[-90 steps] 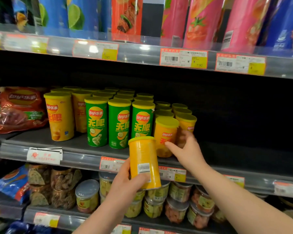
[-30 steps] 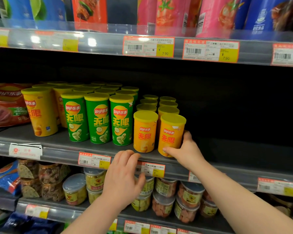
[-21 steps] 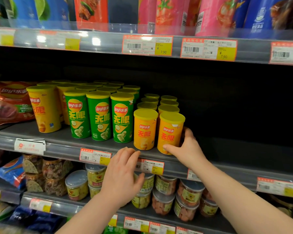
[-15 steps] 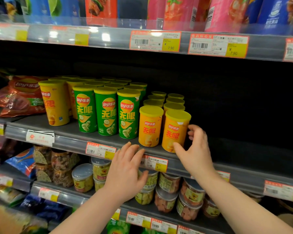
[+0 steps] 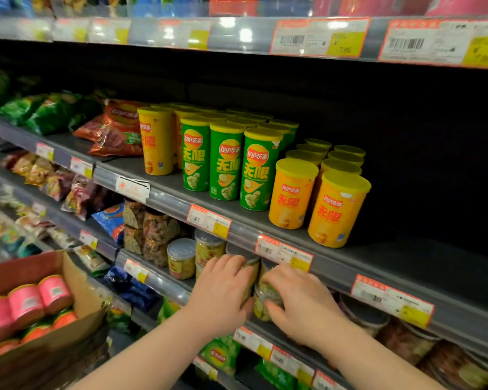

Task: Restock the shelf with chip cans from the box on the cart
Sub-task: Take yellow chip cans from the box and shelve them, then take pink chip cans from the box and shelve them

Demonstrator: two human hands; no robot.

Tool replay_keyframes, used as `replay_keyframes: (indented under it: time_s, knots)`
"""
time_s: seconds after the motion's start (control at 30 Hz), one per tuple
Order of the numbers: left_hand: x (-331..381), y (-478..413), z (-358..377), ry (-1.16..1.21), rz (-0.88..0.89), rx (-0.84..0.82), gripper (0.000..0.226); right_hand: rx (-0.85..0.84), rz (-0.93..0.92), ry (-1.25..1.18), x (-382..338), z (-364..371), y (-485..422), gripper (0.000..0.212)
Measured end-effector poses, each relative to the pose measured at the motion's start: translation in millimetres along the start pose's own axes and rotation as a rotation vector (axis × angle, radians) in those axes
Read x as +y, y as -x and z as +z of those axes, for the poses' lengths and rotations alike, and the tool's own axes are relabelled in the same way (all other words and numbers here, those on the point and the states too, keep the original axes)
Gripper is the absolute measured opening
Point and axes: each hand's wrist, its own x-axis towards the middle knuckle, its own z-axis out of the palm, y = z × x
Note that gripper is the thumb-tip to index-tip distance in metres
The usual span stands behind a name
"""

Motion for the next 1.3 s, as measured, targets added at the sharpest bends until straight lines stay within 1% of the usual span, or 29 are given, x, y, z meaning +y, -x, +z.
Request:
replay_keyframes:
  time_s: [0.07, 0.17, 0.37, 0.5, 0.57, 0.7, 0.8, 0.93, 1.03, 1.13, 1.3]
  knots:
    - [-0.4, 11.5, 1.0, -0.031, -0.050, -0.044, 0.049, -0.029, -0.030, -0.040, -2.7, 7.6, -3.1, 0.038]
    - [-3.7, 32.4, 3.6, -0.036, -0.127, -0.116, 0.044, -0.073, -0.084, -0.046, -7.4, 22.5, -10.2, 0.041]
    - [-16.0, 81.6, 2.4, -0.106, -0.316, -0.324, 0.044, -0.171, -0.187, -0.051, -26.0, 54.8, -26.8, 0.043]
    - [-27.5, 109.1, 1.8, -0.096, -0.422, -0.485, 0.062, -0.252, -0.231, -0.053, -46.2, 69.9, -33.4, 0.045]
    - [-33.7, 121.0, 0.8, -0.111, -0.470, -0.538, 0.060, -0.278, -0.255, -0.051, -57.2, 75.3, -36.9, 0.045]
    - [-50.3, 146.8, -5.3, -0.122, -0.509, -0.563, 0.048, -0.307, -0.267, -0.039, -88.2, 86.3, -48.1, 0.044]
    - [-73.3, 174.3, -15.5, -0.102, -0.556, -0.586, 0.049, -0.343, -0.291, -0.029, -122.5, 97.0, -58.7, 0.041]
    - [-113.3, 219.1, -34.0, -0.068, -0.647, -0.619, 0.048, -0.431, -0.341, -0.019, -181.2, 108.6, -76.0, 0.044]
    - [-147.2, 253.8, -49.1, -0.066, -0.707, -0.642, 0.049, -0.459, -0.369, -0.012, -231.9, 113.4, -92.7, 0.038]
    - [-180.9, 287.1, -64.6, -0.083, -0.756, -0.632, 0.047, -0.476, -0.426, 0.029, -281.7, 122.7, -111.1, 0.035]
    - [-233.2, 346.8, -91.8, -0.091, -0.871, -0.613, 0.051, -0.492, -0.517, 0.055, -361.6, 141.8, -136.6, 0.047]
